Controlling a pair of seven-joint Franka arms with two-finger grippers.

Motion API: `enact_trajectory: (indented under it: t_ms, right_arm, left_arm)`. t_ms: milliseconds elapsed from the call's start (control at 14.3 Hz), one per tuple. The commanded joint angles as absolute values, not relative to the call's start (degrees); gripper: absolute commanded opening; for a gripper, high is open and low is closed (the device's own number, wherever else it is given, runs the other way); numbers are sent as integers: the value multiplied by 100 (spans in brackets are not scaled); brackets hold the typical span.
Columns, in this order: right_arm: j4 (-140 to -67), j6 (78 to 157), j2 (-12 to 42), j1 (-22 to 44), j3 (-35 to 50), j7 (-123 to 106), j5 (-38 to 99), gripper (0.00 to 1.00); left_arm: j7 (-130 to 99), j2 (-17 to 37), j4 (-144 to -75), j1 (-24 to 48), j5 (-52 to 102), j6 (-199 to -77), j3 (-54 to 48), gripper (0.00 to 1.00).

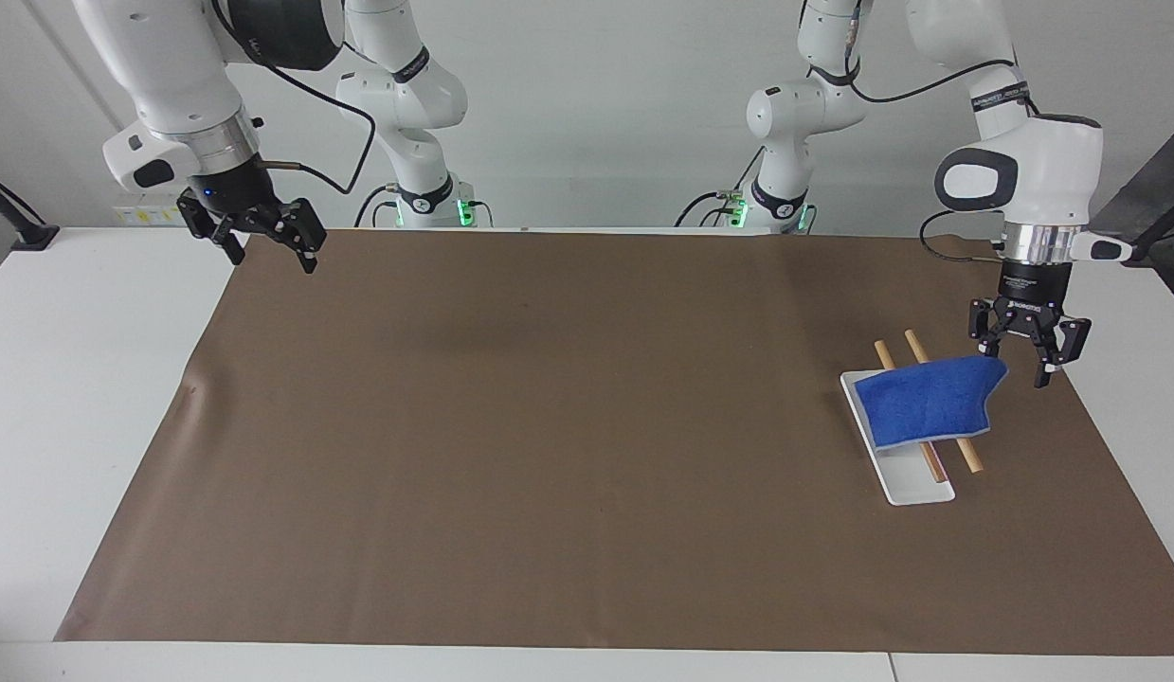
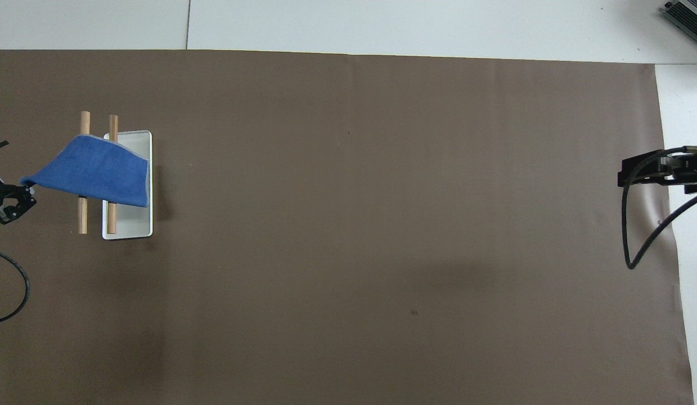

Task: Right arm passes towel to left arm to hang
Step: 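Drape the towel over the wooden rods with the left gripper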

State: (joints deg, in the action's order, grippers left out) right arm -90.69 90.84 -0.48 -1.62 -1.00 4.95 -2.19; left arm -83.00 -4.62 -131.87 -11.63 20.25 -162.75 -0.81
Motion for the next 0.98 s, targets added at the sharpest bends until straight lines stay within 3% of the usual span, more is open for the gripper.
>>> enact_trajectory:
  t_ms: [0,490,910]
  right_arm:
    - [-9297,9017,-201,-228,-44,562,-105,100]
    - [-9281,8965,-272,-290,-88,536,-105,100]
    - [-9334,9035,-281,-281,-79,527,-114,100]
  left_arm:
    - [-7929,-439,-13096,-1431,2048,-16243,-97,100]
    - [-6059,-580,-12630,-1477,2030,-15101,-149,100]
    - [-4737,-650,-12034,-705,1488,-13802,-193,100]
